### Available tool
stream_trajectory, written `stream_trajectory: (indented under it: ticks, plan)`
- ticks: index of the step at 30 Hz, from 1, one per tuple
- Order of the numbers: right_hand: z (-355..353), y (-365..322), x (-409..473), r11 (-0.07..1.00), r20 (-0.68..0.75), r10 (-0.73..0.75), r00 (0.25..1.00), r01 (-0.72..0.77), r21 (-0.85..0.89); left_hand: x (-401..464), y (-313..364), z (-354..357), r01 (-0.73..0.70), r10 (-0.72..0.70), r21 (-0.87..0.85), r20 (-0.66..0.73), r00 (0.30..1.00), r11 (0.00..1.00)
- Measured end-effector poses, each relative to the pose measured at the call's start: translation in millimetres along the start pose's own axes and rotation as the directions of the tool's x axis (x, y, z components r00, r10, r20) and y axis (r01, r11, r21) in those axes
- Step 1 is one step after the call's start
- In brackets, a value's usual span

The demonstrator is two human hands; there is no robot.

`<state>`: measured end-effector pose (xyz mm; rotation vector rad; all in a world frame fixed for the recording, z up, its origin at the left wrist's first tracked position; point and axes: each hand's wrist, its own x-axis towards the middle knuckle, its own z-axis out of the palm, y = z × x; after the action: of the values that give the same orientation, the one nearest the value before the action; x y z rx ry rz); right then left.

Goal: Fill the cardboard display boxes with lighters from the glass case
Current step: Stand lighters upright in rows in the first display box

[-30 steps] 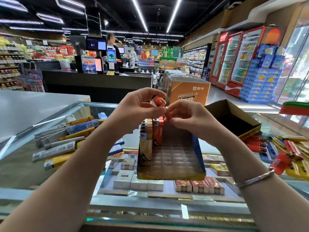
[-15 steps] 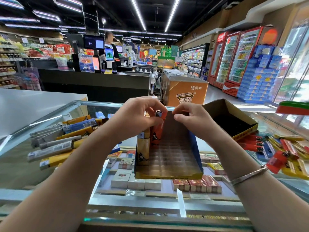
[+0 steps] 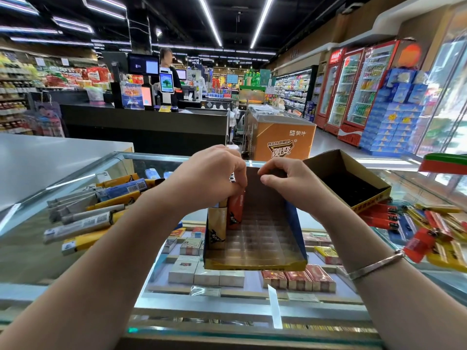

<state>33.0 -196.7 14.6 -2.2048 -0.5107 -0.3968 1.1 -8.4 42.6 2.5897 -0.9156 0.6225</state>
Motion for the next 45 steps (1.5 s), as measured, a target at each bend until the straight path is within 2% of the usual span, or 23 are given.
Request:
stream_trajectory:
  ticks: [3,7,10,12,15,19,25,28,31,33,36,39,42,45]
  plan:
    - [0,0,0,1.000,0.001,-0.001,1.000,0.001,0.009,1,2,-1,-0.029,0.029,0.040,0.012,1.000,0.999]
    - [-2,3,2,1.000,0.012,-0.019,1.000,0.019,0.013,1,-1,-4,-0.042,0.042,0.001,0.017,0.999,0.999]
    - [-8,6,5,0.998,-0.050,-0.011,0.999,0.014,0.066,0,-8,-2,-0.023,0.025,-0.028,0.059,0.998,0.999]
    - [-16,10,7,0.994,-0.155,0.015,0.988,0.002,0.109,-3,-12,2,0.035,-0.015,-0.171,0.112,0.994,0.985]
    - [-27,21,9,0.988,-0.296,0.103,0.950,-0.062,0.144,-7,-17,4,0.149,-0.052,-0.423,0.231,0.972,0.894]
    - [-32,36,11,0.979,-0.363,0.198,0.910,-0.197,0.040,-4,-19,8,0.216,-0.058,-0.452,0.339,0.939,0.866]
    - [-21,48,9,0.948,-0.242,0.211,0.947,-0.258,-0.185,-3,-22,10,0.254,-0.089,-0.488,0.336,0.938,0.835]
    - [-10,53,9,0.920,-0.079,0.222,0.972,-0.235,-0.313,-3,-24,13,0.258,-0.125,-0.520,0.277,0.953,0.814]
    - [5,59,9,0.870,0.107,0.315,0.943,-0.242,-0.430,-4,-26,14,0.261,-0.144,-0.557,0.246,0.959,0.788]
    - [11,61,9,0.828,0.158,0.347,0.925,-0.223,-0.514,-6,-30,12,0.265,-0.155,-0.569,0.235,0.960,0.778]
    - [10,63,10,0.808,0.110,0.306,0.946,-0.196,-0.556,-8,-34,10,0.271,-0.171,-0.571,0.223,0.960,0.775]
    - [7,64,10,0.857,-0.010,0.190,0.982,-0.171,-0.486,-8,-38,10,0.245,-0.171,-0.563,0.181,0.968,0.790]
    - [3,63,9,0.860,-0.116,0.157,0.981,-0.194,-0.472,-9,-40,8,0.248,-0.172,-0.578,0.185,0.968,0.777]
    - [4,63,7,0.814,-0.082,0.200,0.976,-0.212,-0.540,-10,-43,5,0.290,-0.183,-0.586,0.235,0.955,0.757]
